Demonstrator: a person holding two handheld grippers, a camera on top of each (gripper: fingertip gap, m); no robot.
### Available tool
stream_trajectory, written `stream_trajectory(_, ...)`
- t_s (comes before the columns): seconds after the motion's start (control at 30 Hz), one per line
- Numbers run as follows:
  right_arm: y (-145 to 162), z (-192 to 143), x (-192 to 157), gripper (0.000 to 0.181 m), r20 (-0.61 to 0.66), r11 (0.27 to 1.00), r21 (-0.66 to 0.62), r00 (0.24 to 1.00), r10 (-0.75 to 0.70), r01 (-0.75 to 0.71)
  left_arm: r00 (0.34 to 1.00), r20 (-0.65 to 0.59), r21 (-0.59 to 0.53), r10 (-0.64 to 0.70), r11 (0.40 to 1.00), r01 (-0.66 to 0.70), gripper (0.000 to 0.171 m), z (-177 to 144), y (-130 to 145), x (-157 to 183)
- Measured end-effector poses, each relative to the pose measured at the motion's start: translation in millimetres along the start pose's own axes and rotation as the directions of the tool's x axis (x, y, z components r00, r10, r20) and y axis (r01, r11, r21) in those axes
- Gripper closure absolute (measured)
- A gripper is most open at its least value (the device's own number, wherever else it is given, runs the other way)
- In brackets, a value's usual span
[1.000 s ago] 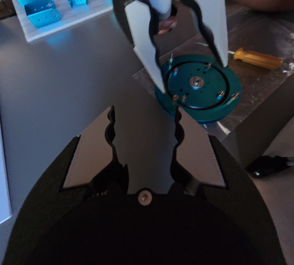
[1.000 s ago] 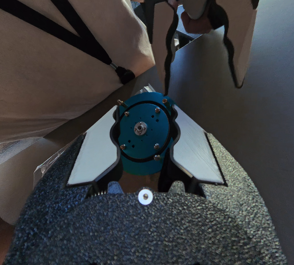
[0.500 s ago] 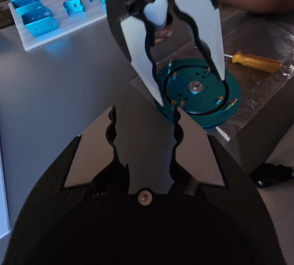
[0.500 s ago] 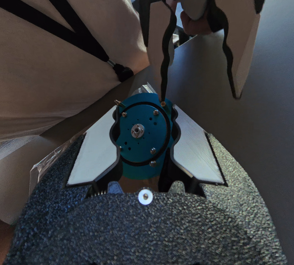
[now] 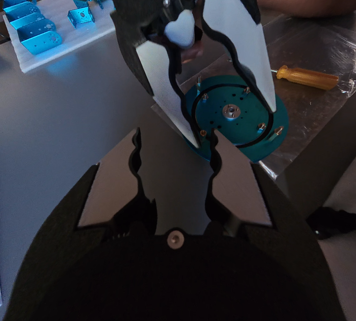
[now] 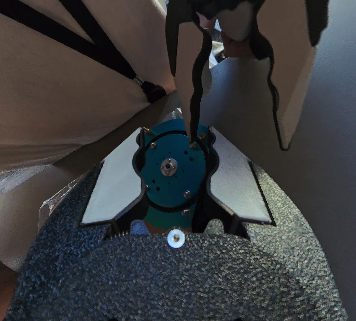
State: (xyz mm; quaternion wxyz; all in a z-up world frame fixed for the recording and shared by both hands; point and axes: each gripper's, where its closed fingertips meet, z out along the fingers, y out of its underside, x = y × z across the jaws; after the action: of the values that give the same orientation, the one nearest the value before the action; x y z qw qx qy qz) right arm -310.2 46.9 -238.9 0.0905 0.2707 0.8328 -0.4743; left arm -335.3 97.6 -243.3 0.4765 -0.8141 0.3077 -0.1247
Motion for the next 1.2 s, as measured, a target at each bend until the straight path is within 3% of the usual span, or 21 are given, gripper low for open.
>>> stream_trajectory(0.23, 12, -17, 2, 0.121, -0.048, 0.999, 0.022, 0.998, 0.050, -0.049, 0.998, 0.052, -0.043, -0.038, 0.998, 0.041, 0.103, -17, 19, -21)
stream_trajectory(0.4, 4, -4, 2, 0.118, -0.012, 1.000, 0.007, 1.000, 0.015, -0.015, 1.000, -0.009, 0.017, 0.002, 1.000, -0.002, 0.100, -5, -3, -2)
stream_trajectory(0.5, 3, 1, -1, 0.118, 0.004, 1.000, -0.002, 1.000, 0.025, -0.025, 1.000, -0.002, -0.005, 0.020, 1.000, -0.020, 0.099, 9, -3, -4)
stream_trajectory(0.67, 13, -19, -1, 0.121, -0.048, 0.998, 0.016, 0.997, 0.061, -0.060, 0.999, 0.031, -0.038, -0.007, 0.999, 0.009, 0.102, -8, 12, -15)
stream_trajectory(0.77, 4, -19, 1, 0.119, -0.055, 0.999, 0.034, 0.998, 0.025, -0.024, 1.000, -0.003, 0.005, -0.023, 1.000, 0.023, 0.101, -12, 3, -8)
stream_trajectory(0.9, 3, -1, -3, 0.116, -0.002, 1.000, -0.009, 1.000, 0.023, -0.023, 0.999, -0.001, 0.009, 0.047, 0.999, -0.047, 0.100, 6, -9, -2)
stream_trajectory(1.1, 13, -23, -1, 0.118, -0.059, 0.997, 0.032, 0.996, 0.065, -0.063, 0.999, 0.032, -0.025, 0.028, 0.999, -0.027, 0.103, -5, 4, -16)
stream_trajectory(1.2, 6, -24, 2, 0.117, -0.061, 0.998, 0.043, 0.997, 0.045, -0.042, 1.000, 0.004, 0.006, 0.018, 1.000, -0.018, 0.102, -7, -3, -10)
